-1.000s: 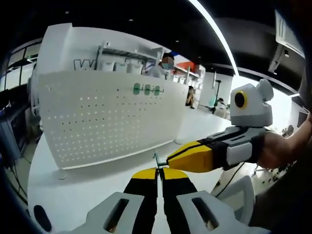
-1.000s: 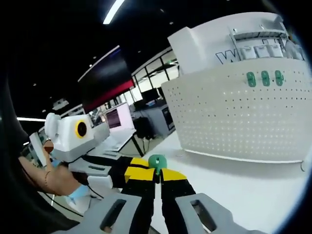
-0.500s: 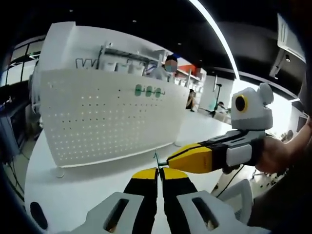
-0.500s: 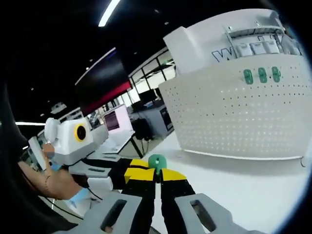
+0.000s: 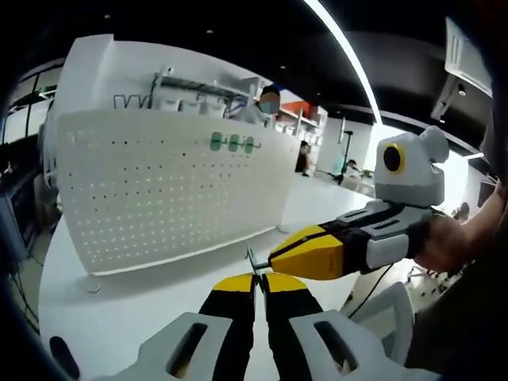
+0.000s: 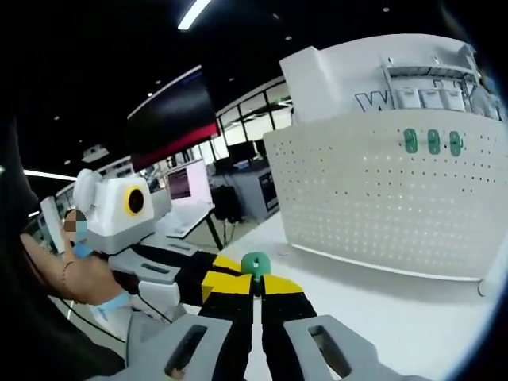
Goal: Insert the hook assembly into the mounting plate slot until the hook locks in place.
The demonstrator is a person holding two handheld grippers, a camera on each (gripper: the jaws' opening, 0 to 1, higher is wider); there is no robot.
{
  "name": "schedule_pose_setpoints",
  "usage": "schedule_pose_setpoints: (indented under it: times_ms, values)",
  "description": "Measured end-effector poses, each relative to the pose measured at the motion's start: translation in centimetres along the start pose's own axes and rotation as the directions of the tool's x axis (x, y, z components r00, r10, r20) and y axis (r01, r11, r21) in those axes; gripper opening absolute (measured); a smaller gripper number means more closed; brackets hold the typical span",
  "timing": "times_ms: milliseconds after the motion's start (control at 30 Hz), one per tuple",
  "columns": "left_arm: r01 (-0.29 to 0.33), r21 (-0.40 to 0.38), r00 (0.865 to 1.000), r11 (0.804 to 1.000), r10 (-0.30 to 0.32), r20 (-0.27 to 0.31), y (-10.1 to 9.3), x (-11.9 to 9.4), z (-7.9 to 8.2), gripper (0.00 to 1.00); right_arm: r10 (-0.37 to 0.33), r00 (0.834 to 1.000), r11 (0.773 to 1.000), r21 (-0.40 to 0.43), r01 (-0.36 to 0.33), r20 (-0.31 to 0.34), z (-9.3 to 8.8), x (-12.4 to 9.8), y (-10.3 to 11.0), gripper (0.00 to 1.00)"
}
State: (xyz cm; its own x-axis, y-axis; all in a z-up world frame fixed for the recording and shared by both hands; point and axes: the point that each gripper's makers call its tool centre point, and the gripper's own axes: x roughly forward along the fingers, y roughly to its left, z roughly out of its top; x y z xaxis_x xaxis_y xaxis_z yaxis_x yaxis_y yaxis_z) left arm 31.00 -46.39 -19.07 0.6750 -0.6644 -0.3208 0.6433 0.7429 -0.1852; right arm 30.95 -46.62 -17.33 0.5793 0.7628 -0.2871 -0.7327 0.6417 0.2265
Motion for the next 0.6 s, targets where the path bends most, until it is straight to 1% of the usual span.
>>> schedule_pose_setpoints:
  times_ms: [67, 200, 267, 333, 433, 533, 600]
  values:
    - [0.001, 0.009, 1.0, 1.0, -0.001, -0.003, 0.0, 0.0, -0.1, 0.05, -0.003, 1.0, 1.0, -0.003, 0.003, -0.001, 0.0, 0.0, -0.1, 0.0]
    - [0.009, 0.014, 1.0, 1.0, -0.009, -0.027, -0.1, 0.2, -0.4, 0.06, -0.011, 1.0, 1.0, -0.02, 0.011, -0.005, -0.1, -0.2, -0.5, 0.0]
    - [0.013, 0.013, 1.0, 1.0, -0.012, -0.026, -0.1, 0.2, -0.5, 0.07, -0.017, 1.0, 1.0, -0.024, 0.017, -0.002, 0.0, -0.3, -0.7, 0.0]
    - [0.011, 0.011, 0.999, 1.0, -0.01, -0.033, -0.1, 0.2, -0.6, 0.1, -0.023, 1.0, 0.999, -0.026, 0.023, -0.001, 0.0, -0.5, -1.0, 0.0]
    - [-0.016, 0.014, 1.0, 1.0, 0.017, -0.02, 0.4, 0.0, -0.5, 0.19, -0.037, 0.999, 0.999, -0.028, 0.037, 0.001, 0.0, -0.7, -1.5, 0.0]
    - [-0.018, 0.004, 1.0, 1.0, 0.018, -0.018, 0.6, -0.1, -0.4, 0.2, -0.053, 0.999, 0.998, -0.034, 0.053, 0.007, 0.1, -1.0, -2.1, 0.0]
    - [-0.018, 0.002, 1.0, 1.0, 0.018, -0.008, 0.6, -0.2, -0.2, 0.23, -0.059, 0.998, 0.998, -0.033, 0.059, 0.011, 0.2, -1.1, -2.4, 0.0]
